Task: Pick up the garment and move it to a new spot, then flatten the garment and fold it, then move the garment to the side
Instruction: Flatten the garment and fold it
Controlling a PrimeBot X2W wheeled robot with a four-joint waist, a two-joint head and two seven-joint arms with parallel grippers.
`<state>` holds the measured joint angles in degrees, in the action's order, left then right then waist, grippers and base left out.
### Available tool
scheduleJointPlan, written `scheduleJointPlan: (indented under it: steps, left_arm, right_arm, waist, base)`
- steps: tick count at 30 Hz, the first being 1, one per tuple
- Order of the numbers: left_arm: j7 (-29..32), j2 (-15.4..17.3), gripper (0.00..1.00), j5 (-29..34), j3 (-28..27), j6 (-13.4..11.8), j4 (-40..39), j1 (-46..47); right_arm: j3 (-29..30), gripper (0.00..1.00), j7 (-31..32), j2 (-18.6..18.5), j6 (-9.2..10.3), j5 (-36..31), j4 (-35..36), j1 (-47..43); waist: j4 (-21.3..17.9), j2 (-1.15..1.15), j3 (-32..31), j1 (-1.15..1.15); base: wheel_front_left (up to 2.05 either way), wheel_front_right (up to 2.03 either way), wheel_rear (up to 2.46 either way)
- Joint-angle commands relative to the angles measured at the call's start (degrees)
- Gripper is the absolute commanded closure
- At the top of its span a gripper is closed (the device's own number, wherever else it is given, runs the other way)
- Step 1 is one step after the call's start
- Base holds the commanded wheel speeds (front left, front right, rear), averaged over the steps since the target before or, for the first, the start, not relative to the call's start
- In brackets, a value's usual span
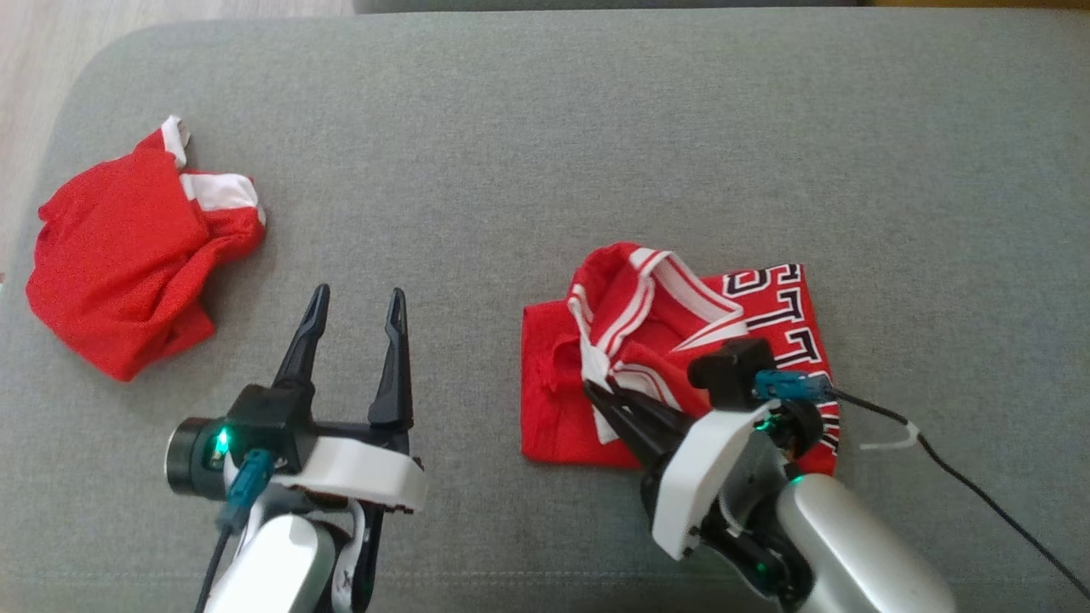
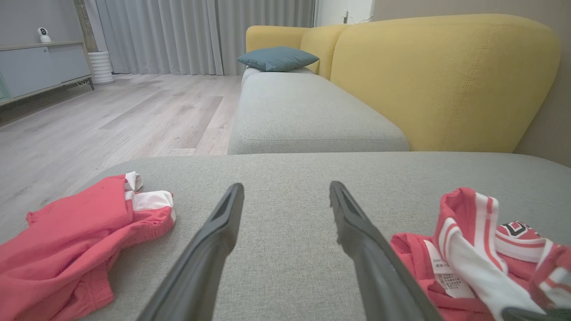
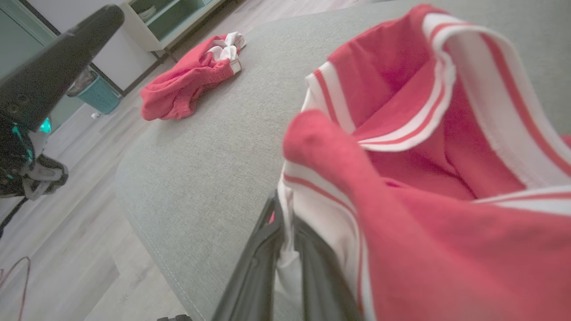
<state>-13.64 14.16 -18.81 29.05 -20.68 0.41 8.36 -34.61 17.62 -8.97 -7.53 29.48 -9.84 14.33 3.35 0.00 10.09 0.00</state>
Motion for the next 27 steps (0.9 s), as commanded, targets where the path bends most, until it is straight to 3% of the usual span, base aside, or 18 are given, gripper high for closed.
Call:
scheduleJointPlan:
  steps: [1,2,7,13,16,22,27]
  left_arm:
    - [-0.06,0.51,0.00,-0.35,-1.71,-0.04,-1.35,1.54]
    - [-0.06,0.52,0.00,-0.36,-1.68,-0.05,-1.29,1.55]
    - [-0.08,0.67,0.00,-0.26,-1.78,-0.48,-1.21,1.71]
    - [0.13,1.28,0.00,0.21,-1.90,-1.10,-1.08,1.93]
    - [0.20,1.79,0.00,0.37,-2.16,-1.46,-1.23,1.83]
    - [0.51,3.14,0.00,1.62,-2.46,-2.67,-2.43,1.66]
    - [0.58,4.16,0.00,2.05,-2.84,-3.11,-3.13,1.39]
  right_arm:
    - [-1.21,0.98,-1.79,1.62,0.04,0.68,0.57,2.63]
    - [-1.50,0.00,-2.68,1.87,0.04,0.65,-0.38,2.84]
    - [-2.91,0.00,-10.61,3.03,0.04,1.52,0.28,4.82]
    - [-0.19,0.00,-20.59,1.31,0.04,0.20,8.51,5.53]
    - [6.08,0.00,-22.35,-0.34,0.04,-2.28,12.49,2.85]
    - [24.22,0.00,-20.37,-2.89,0.04,-8.55,17.41,-6.86]
    - [32.76,0.00,-18.48,-3.09,0.04,-10.64,19.11,-12.88]
  waist:
    - [0.20,0.00,0.22,0.00]
    - [0.25,0.00,0.30,0.00]
    - [-0.22,0.00,1.01,0.00]
    - [-1.26,0.00,1.19,0.00]
    - [-1.91,0.00,1.07,0.00]
    - [-3.09,0.00,1.11,0.00]
    - [-3.92,0.00,1.02,0.00]
  base:
    - [0.00,0.00,0.00]
    - [0.00,0.00,0.00]
    - [0.00,0.00,0.00]
    - [0.00,0.00,0.00]
    - [0.00,0.00,0.00]
    - [0.00,0.00,0.00]
    - [0.00,0.00,0.00]
